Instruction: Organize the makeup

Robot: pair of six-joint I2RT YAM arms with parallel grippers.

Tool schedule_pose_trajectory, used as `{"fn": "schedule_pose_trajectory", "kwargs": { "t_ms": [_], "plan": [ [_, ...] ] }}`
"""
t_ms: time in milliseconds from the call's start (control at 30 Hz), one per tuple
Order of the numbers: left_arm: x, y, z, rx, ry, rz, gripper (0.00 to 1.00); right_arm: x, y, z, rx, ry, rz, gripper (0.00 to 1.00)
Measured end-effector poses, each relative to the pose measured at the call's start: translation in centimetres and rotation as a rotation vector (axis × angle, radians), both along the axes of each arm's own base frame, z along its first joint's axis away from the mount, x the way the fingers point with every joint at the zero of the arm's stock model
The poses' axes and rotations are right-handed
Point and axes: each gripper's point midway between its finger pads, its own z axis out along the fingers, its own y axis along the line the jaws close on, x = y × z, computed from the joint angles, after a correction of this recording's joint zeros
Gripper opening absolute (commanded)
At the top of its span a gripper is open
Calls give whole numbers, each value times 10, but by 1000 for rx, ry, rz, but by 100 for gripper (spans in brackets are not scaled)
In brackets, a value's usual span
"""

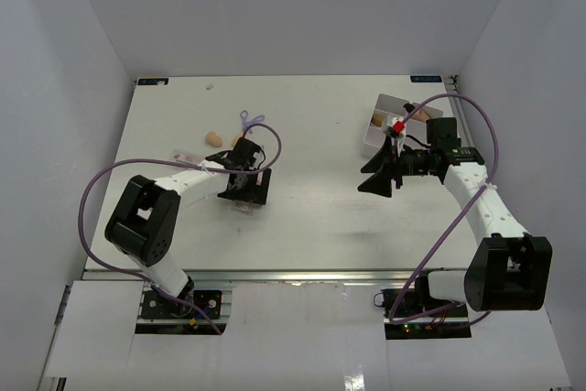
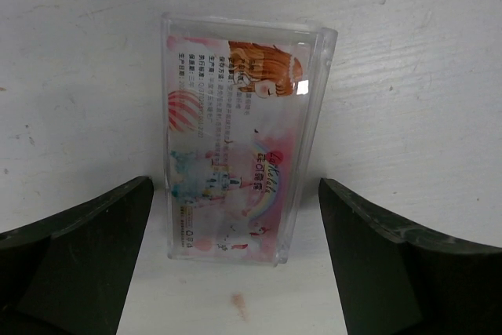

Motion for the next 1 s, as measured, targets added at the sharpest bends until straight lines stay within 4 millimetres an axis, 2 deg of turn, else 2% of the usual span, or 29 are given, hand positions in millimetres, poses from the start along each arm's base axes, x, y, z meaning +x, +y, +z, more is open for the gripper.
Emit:
{"fn": "schedule_pose_trajectory", "kwargs": {
  "t_ms": [433,600,767,900,1000],
  "plan": [
    [1,-3,1,-10,8,-8,48,0,-3,-3,7,18,-12,72],
    [-3,-20,15,-110,6,-42,39,2,-3,-7,11,50,-37,71],
    [-4,-66,68,-348,-99,-114,34,10,-2,-7,24,103,-77,73],
    [-19,-124,112,-535,-191,-231,33,17,0,-14,38,221,-120,74],
    [-31,-162,133,-640,-233,-307,33,24,2,-21,33,344,-180,75]
  ]
}}
